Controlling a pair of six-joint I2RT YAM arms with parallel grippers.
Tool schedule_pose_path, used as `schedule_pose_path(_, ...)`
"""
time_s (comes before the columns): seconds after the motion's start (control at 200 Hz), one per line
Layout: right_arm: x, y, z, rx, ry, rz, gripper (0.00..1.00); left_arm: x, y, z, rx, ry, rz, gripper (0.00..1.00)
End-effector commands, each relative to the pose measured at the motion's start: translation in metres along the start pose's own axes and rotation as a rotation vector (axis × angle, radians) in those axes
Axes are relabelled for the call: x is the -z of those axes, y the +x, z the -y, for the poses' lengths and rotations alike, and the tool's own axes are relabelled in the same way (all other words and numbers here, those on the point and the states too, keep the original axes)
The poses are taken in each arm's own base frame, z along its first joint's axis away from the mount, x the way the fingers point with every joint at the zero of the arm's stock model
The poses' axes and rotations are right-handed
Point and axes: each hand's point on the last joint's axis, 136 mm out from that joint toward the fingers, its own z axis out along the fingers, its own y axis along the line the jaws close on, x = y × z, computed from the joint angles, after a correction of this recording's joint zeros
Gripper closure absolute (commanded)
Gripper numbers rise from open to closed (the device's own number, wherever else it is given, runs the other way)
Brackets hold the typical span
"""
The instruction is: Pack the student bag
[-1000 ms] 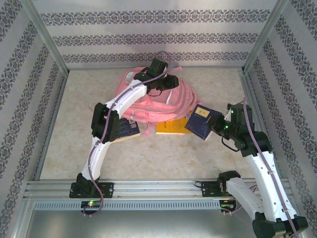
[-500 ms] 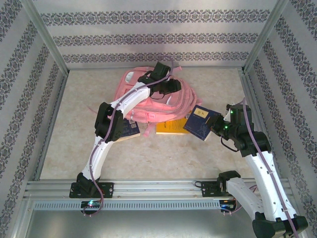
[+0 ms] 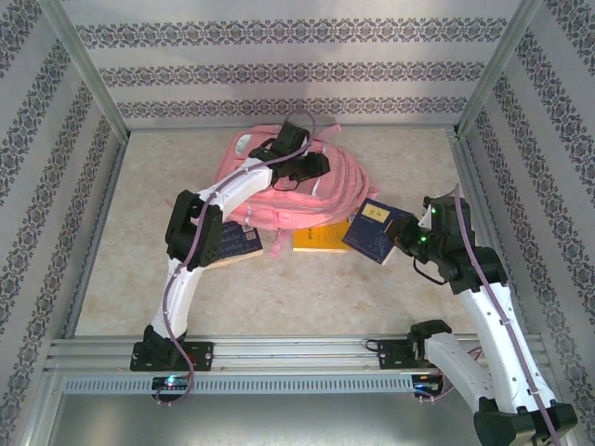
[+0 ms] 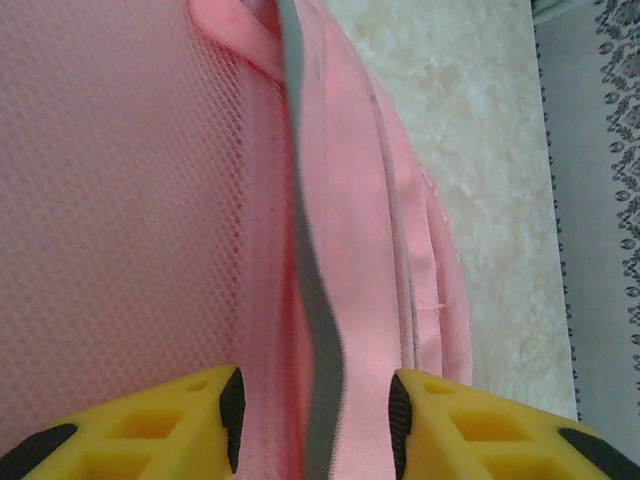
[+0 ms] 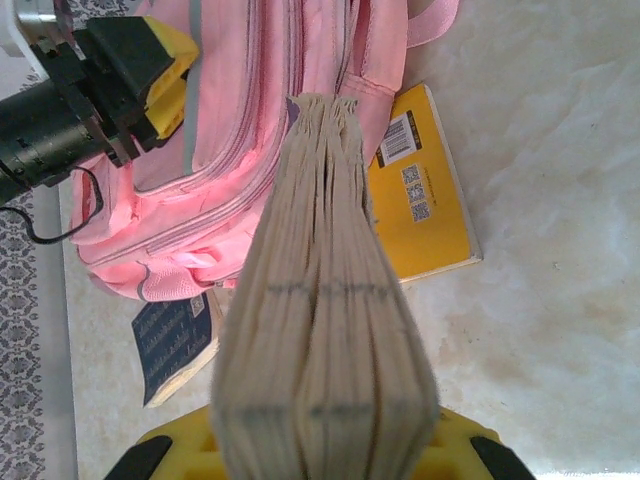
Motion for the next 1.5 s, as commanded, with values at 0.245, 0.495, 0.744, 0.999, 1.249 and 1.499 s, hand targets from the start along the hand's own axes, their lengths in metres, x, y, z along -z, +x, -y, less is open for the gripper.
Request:
schedule_pose_path(0.245,-0.003,-0.004,-0.005,-0.021,-0.041,0.012,1.0,-0.008,-0.005,0.022,0.008,0.099,-0.008,0.56)
schedule_pose_path(0.495,-0.005,-0.003,-0.003,-0.024,-0.044,0.01,1.0,-0.026,0.007,0.036,-0.013,0.114,-0.04,0.62)
schedule_pose_path(0.744,0.0,-0.007,-0.008,-0.008,-0.05,0.021,1.0,-0.036,0.02,0.005,-0.002,-0.044,-0.088,0.73)
schedule_pose_path(0.999,0.015,-0.023,-0.021,0.05,-0.05,0.082,1.0,0.015,-0.011,0.037,-0.101,-0.021,-0.011,1.0)
schedule_pose_path(1.249,0.025,-0.047,-0.018,0.099,0.042,0.163,1.0,0.092,-0.041,0.068,-0.121,0.052,0.09,1.0)
schedule_pose_path(1.499,0.014,-0.075,-0.032,0.047,0.013,0.227,1.0,0.169,-0.067,0.079,-0.088,0.108,0.175,1.0)
